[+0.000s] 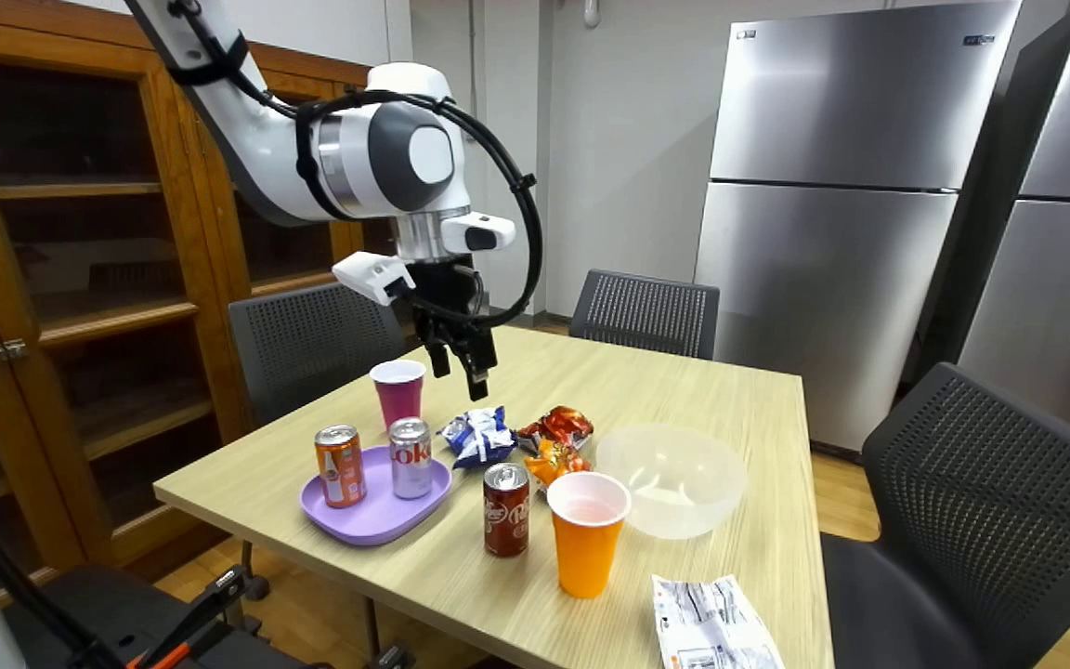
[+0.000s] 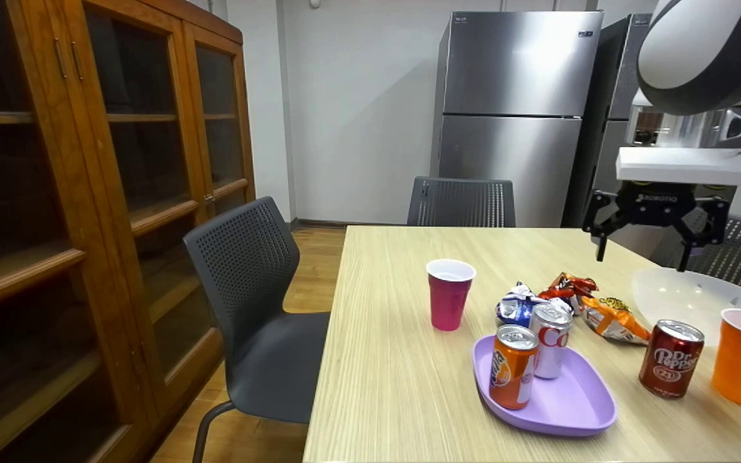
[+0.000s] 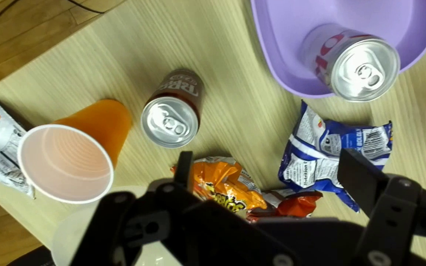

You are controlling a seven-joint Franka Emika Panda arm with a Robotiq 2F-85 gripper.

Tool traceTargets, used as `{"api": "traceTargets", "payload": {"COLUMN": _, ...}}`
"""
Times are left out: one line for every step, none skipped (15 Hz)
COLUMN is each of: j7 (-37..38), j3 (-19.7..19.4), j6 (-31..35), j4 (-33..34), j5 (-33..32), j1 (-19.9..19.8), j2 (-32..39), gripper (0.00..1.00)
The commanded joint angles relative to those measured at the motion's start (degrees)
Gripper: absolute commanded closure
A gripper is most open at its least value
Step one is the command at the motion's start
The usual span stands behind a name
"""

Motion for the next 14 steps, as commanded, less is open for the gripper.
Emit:
{"api": "traceTargets", "payload": {"j7": -5.78, "j3": -1.20, "j6": -0.45, "j4": -1.06, "j5": 0.90, "j1": -3.17, "j2": -1.99, "gripper": 0.00}}
{"api": "traceTargets", "payload": {"j7": -7.35, "j3": -1.72, "j6": -0.48, "j4": -0.82, "j5": 1.11, "j1": -3.85, "j2": -1.58, "gripper": 0.00}}
{"api": "traceTargets", "payload": {"j7": -8.52, "j3": -2.11, "j6": -0.91, "j4": -0.47, "j5": 1.13, "j1": -4.37, "j2": -1.21, "gripper": 0.00}}
{"api": "traceTargets", "payload": {"j7": -9.35, "j3": -2.45, "j6": -1.14, "j4": -0.12, "j5": 1.11, "j1": -4.86, "j2": -0.74, "gripper": 0.00}}
{"api": "traceTargets", "payload": {"j7": -6.47, "j3": -1.63, "j6": -0.19, "j4": 0.03, "j5": 0.35, "j1": -4.47, "j2": -0.08, "gripper": 0.00}}
{"api": "traceTargets", "payload": {"j7": -7.21, "j3": -1.99, "j6": -0.20, "j4": 0.03, "j5": 0.34, "j1": -4.86, "j2": -0.04, "gripper": 0.00}}
{"api": "traceTargets", "payload": {"j7": -7.57, "j3": -2.15, "j6": -0.20, "j4": 0.03, "j5": 0.34, "j1": -5.08, "j2": -0.03, "gripper": 0.00}}
{"api": "traceTargets", "payload": {"j7": -7.70, "j3": -2.19, "j6": -0.20, "j4": 0.03, "j5": 0.34, "j1": -5.13, "j2": -0.03, "gripper": 0.00}}
{"api": "traceTargets", "payload": {"j7": -7.71, "j3": -2.18, "j6": -0.20, "j4": 0.03, "j5": 0.34, "j1": -5.13, "j2": -0.03, "gripper": 0.00}}
{"api": "traceTargets", "payload": {"j7": -7.71, "j3": -2.17, "j6": -0.20, "j4": 0.03, "j5": 0.34, "j1": -5.12, "j2": -0.03, "gripper": 0.00}}
{"api": "traceTargets", "payload": {"j7": -7.71, "j3": -2.17, "j6": -0.20, "j4": 0.03, "j5": 0.34, "j1": -5.13, "j2": -0.02, "gripper": 0.00}}
{"api": "traceTargets", "payload": {"j7": -7.71, "j3": -2.17, "j6": -0.20, "j4": 0.03, "j5": 0.34, "j1": -5.13, "j2": -0.02, "gripper": 0.00}}
{"api": "traceTargets", "payload": {"j7": -6.73, "j3": -2.13, "j6": 0.55, "j4": 0.26, "j5": -1.13, "j1": -5.28, "j2": 0.62, "gripper": 0.00}}
{"api": "traceTargets", "payload": {"j7": -6.13, "j3": -2.24, "j6": 1.23, "j4": 0.37, "j5": -2.09, "j1": -5.46, "j2": 1.73, "gripper": 0.00}}
